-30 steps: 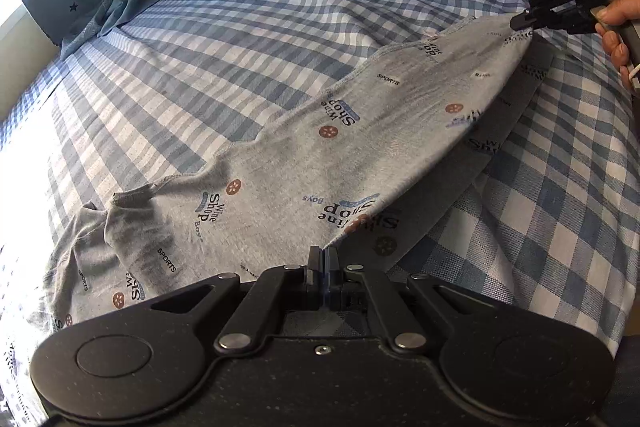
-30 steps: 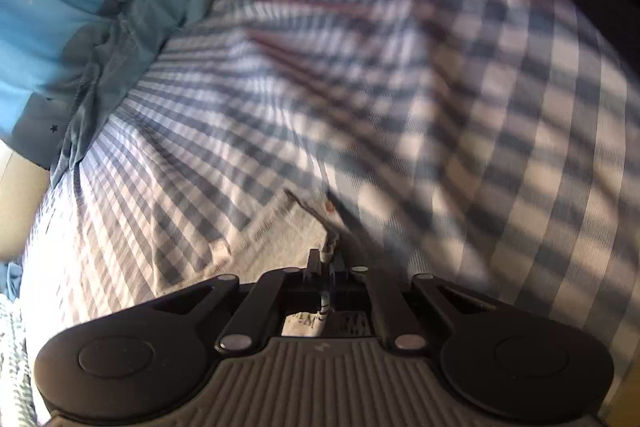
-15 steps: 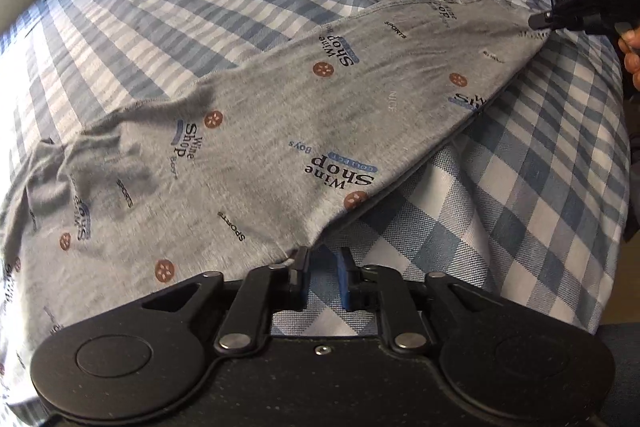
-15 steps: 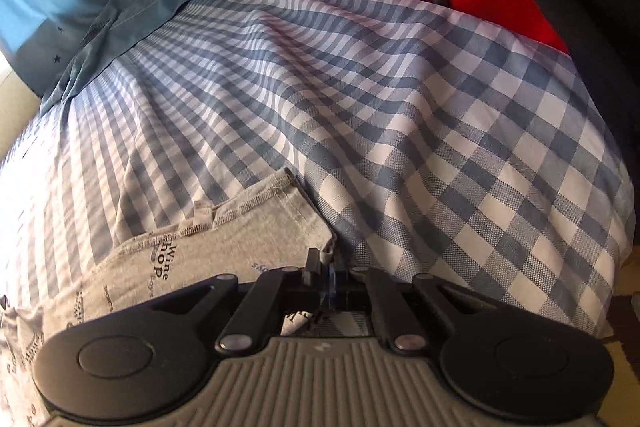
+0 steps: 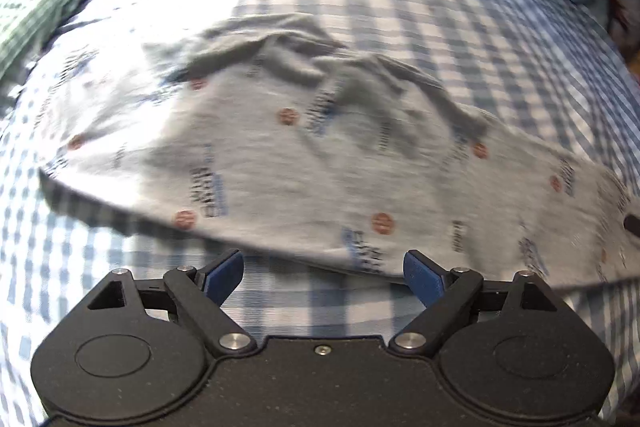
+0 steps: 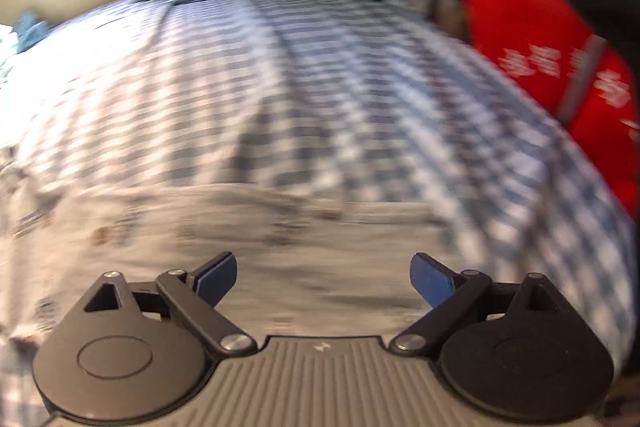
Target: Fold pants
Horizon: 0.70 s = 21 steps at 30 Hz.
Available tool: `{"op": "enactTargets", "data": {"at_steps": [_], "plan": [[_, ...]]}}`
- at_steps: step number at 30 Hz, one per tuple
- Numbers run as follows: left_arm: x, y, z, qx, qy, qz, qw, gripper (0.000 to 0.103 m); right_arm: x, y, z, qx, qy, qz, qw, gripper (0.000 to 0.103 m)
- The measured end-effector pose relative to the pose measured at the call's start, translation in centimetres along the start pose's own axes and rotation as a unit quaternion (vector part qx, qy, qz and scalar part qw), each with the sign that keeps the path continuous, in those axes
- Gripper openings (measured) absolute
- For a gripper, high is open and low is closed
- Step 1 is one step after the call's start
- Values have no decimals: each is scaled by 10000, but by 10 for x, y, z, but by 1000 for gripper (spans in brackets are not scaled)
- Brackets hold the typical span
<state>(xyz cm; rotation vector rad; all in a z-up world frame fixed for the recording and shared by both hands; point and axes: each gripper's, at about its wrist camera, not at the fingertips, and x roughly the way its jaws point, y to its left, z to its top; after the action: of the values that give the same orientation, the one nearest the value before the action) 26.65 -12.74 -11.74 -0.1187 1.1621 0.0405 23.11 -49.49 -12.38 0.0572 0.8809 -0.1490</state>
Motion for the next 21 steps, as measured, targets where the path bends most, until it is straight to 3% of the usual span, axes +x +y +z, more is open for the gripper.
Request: {"op": "enactTargets", "data": {"at_steps": [6, 12, 15, 18, 21], "plan": [[-11, 97, 20, -627, -304, 853, 9939, 95, 20, 87, 10, -459, 341, 1298, 9899, 103], [-8, 193, 54, -832, -604, 1130, 9883, 99, 30, 160, 41, -654, 645, 2215, 9708, 103], [-1, 227, 77, -885, -714, 1082, 9876, 99, 43, 192, 68, -558, 807, 2571, 9614, 103], [14, 252, 95, -1010, -759, 778, 9889, 94, 54, 223, 92, -532, 779, 2523, 9630, 103], [33, 272, 110, -1094, -637, 391, 9912, 76, 67, 254, 107, -535, 721, 2583, 9619, 103]]}}
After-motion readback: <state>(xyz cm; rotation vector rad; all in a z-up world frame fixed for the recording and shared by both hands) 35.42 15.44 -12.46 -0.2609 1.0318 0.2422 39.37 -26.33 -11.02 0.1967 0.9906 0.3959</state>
